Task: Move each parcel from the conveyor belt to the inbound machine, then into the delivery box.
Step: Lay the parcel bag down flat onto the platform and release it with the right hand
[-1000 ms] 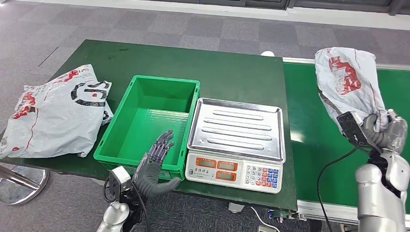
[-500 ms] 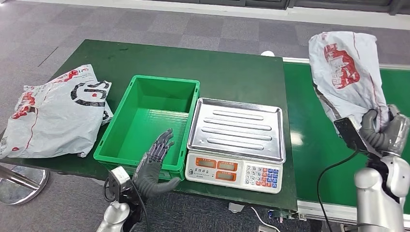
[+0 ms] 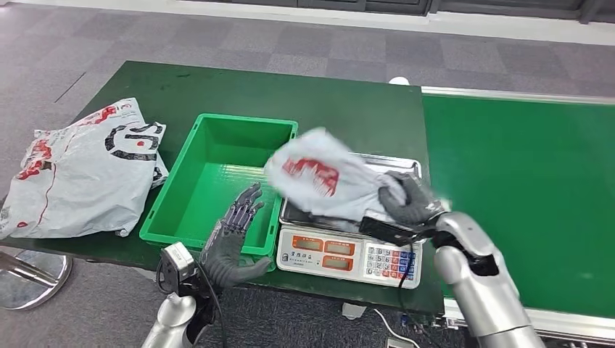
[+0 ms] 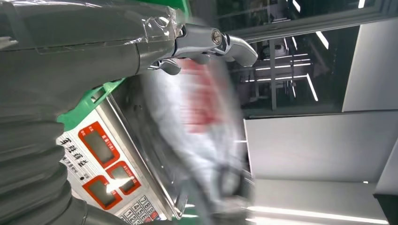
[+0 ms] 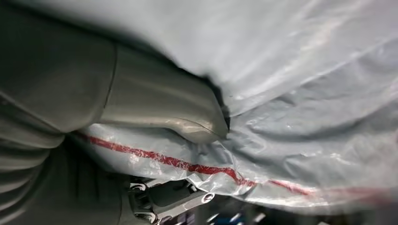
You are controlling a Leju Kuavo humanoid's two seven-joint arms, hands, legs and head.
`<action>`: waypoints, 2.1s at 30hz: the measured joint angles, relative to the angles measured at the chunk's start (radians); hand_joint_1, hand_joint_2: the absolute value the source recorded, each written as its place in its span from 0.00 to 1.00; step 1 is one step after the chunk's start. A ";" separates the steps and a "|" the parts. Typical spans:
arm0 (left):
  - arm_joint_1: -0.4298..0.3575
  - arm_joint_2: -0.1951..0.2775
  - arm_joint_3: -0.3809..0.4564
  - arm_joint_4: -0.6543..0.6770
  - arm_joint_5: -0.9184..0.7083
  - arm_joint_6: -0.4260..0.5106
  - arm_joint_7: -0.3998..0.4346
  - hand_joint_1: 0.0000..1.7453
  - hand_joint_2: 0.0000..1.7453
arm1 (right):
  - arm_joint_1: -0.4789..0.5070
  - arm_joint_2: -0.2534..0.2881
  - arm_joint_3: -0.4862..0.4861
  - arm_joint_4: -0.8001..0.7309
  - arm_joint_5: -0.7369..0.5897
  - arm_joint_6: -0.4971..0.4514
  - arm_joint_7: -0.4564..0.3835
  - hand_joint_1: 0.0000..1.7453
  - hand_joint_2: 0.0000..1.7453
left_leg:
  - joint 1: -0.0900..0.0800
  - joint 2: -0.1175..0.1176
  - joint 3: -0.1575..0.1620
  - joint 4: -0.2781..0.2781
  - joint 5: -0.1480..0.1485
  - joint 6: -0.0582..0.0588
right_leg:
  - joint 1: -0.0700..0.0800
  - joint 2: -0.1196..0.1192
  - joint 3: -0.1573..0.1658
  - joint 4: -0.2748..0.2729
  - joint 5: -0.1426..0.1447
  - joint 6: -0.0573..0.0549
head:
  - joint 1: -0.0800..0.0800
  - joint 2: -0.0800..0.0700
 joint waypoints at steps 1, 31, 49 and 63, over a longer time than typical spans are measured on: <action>0.005 0.000 0.000 -0.008 0.000 -0.001 0.004 0.00 1.00 | -0.011 -0.005 0.037 0.025 -0.009 -0.002 0.017 1.00 1.00 | 0.000 -0.003 -0.001 0.000 0.001 0.000 | 0.000 -0.003 0.000 0.000 0.000 0.000 | 0.000 0.000; 0.039 0.008 0.000 -0.036 0.010 0.024 0.023 0.00 1.00 | -0.108 -0.125 0.234 0.078 -0.206 0.157 -0.002 0.00 1.00 | 0.000 -0.005 -0.003 0.000 0.001 0.000 | 0.000 -0.004 -0.001 0.000 0.000 0.000 | 0.000 0.000; 0.058 0.010 0.018 -0.073 -0.015 0.036 0.027 0.00 1.00 | -0.005 -0.063 0.084 -0.218 -0.082 -0.086 0.045 0.00 1.00 | 0.000 -0.006 -0.003 0.000 0.001 0.000 | 0.000 -0.005 -0.001 0.000 -0.001 0.000 | 0.000 0.000; 0.059 0.012 0.062 -0.119 -0.021 0.024 0.027 0.00 1.00 | 0.101 0.007 -0.111 -0.368 -0.066 -0.125 0.023 0.00 1.00 | 0.000 -0.005 -0.003 0.000 0.001 -0.001 | 0.000 -0.005 -0.002 0.000 -0.001 0.000 | 0.000 0.000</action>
